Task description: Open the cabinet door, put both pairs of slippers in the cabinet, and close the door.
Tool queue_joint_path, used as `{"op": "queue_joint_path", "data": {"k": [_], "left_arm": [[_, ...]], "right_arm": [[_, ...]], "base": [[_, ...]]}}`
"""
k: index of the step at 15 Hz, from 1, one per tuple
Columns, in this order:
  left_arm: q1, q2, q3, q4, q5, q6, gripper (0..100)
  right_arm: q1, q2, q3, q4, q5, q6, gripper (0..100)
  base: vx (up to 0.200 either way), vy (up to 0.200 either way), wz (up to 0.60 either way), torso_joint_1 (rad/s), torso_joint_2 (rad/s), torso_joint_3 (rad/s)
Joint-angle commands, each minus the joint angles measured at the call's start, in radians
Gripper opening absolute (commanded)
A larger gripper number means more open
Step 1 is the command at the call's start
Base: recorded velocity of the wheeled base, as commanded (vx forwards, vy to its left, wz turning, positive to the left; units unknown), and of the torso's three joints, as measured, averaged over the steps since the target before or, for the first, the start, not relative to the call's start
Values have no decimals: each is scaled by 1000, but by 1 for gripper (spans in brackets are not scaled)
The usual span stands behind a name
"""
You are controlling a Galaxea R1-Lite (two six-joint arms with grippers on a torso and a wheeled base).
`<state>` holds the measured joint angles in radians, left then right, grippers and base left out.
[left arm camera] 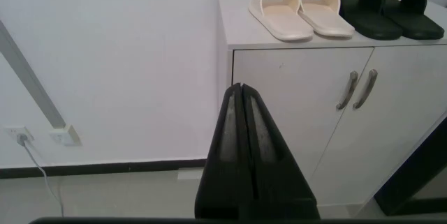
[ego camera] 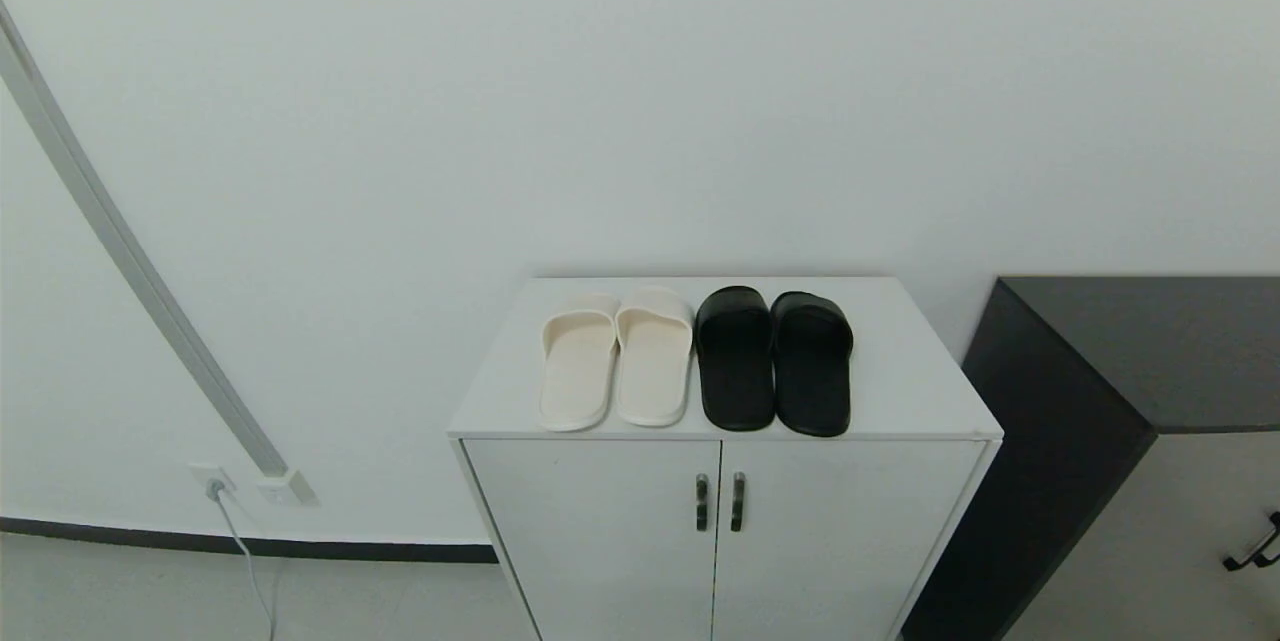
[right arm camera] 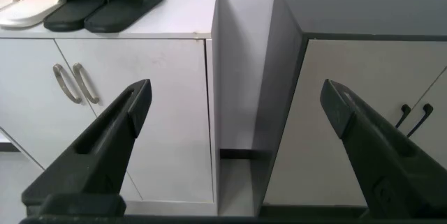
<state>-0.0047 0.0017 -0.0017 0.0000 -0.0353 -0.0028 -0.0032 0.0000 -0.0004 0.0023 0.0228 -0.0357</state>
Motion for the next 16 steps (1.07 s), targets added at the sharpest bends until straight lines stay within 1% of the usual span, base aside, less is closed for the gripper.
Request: {"op": "queue_joint_path", "data": {"k": [1, 7, 8, 9, 10, 11, 12, 13, 14, 16], "left_arm": [[0, 0, 0, 0, 0, 0, 0], [0, 0, 0, 0, 0, 1, 0], [0, 0, 0, 0, 0, 1, 0], [0, 0, 0, 0, 0, 1, 0], [0, 0, 0, 0, 0, 1, 0], [0, 0, 0, 0, 0, 1, 0], [0, 0, 0, 0, 0, 1, 0], [0, 0, 0, 0, 0, 1, 0], [0, 0, 0, 0, 0, 1, 0], [0, 0, 0, 0, 0, 3, 0]], "right_arm": [[0, 2, 0, 1, 0, 0, 100], [0, 0, 0, -2, 29, 2, 100], [2, 2, -33, -35, 29, 19, 100], [2, 2, -33, -35, 29, 19, 100], [40, 107, -274, 39, 88, 116, 100], [52, 158, -309, 114, 120, 114, 100], [55, 219, -309, 153, 164, 103, 100], [65, 321, -305, 145, 266, 80, 100], [65, 388, -311, 122, 299, 77, 100], [88, 600, -329, -28, 324, 54, 100]], "base": [[0, 0, 0, 0, 0, 0], [0, 0, 0, 0, 0, 0], [0, 0, 0, 0, 0, 0], [0, 0, 0, 0, 0, 0], [0, 0, 0, 0, 0, 0], [0, 0, 0, 0, 0, 0], [0, 0, 0, 0, 0, 0], [0, 0, 0, 0, 0, 0], [0, 0, 0, 0, 0, 0], [0, 0, 0, 0, 0, 0]]}}
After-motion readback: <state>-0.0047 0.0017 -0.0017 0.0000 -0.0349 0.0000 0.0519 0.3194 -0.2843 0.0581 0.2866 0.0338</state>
